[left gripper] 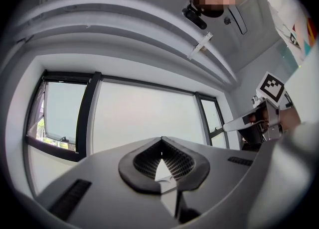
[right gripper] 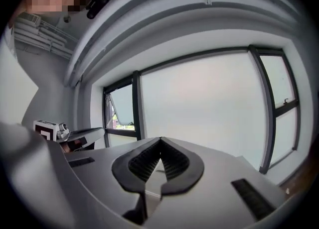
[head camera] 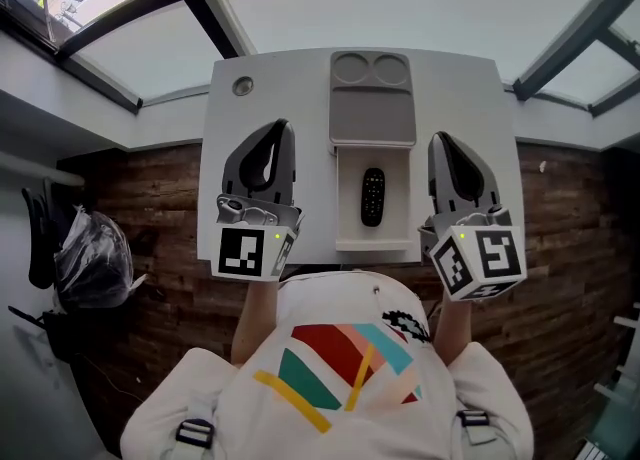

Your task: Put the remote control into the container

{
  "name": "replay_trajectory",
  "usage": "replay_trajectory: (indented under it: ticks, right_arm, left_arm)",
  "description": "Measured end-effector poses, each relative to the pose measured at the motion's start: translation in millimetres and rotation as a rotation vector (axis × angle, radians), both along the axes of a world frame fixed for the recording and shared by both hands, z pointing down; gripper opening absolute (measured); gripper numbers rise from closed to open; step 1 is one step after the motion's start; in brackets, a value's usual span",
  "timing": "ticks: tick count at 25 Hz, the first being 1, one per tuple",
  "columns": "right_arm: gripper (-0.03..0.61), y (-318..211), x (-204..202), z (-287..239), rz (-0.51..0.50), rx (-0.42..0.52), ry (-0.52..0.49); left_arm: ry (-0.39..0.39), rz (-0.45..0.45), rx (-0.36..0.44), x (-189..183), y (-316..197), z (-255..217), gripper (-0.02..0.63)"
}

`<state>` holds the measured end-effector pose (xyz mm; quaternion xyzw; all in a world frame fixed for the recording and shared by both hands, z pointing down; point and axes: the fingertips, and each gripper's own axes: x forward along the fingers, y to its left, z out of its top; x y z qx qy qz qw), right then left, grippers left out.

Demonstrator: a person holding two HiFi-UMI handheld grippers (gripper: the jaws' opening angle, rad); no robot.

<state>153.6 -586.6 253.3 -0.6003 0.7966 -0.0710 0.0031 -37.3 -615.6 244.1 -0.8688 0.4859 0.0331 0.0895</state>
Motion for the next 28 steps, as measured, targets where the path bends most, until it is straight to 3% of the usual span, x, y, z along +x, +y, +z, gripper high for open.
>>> replay_trajectory:
  ticks: [6, 9, 13, 28]
  right_arm:
    - [0.002, 40, 16, -39, 0.030, 0.161, -0.051]
    - [0.002, 50, 21, -44, 0.062, 0.198, -0.003]
    - [0.000, 55, 19, -40, 0.077, 0.197, 0.057]
    - [0.002, 36, 9, -34, 0.060, 0.171, 0.060]
  left_arm:
    - [0.019, -0.019, 0.052, 4, 30, -22, 0.009]
    - [0.018, -0.024, 0.063, 6, 40, -25, 0.009]
    - [0.027, -0.031, 0.087, 4, 47, -33, 0.009]
    - [0.056, -0.017, 0.111, 0, 26, -47, 0.009]
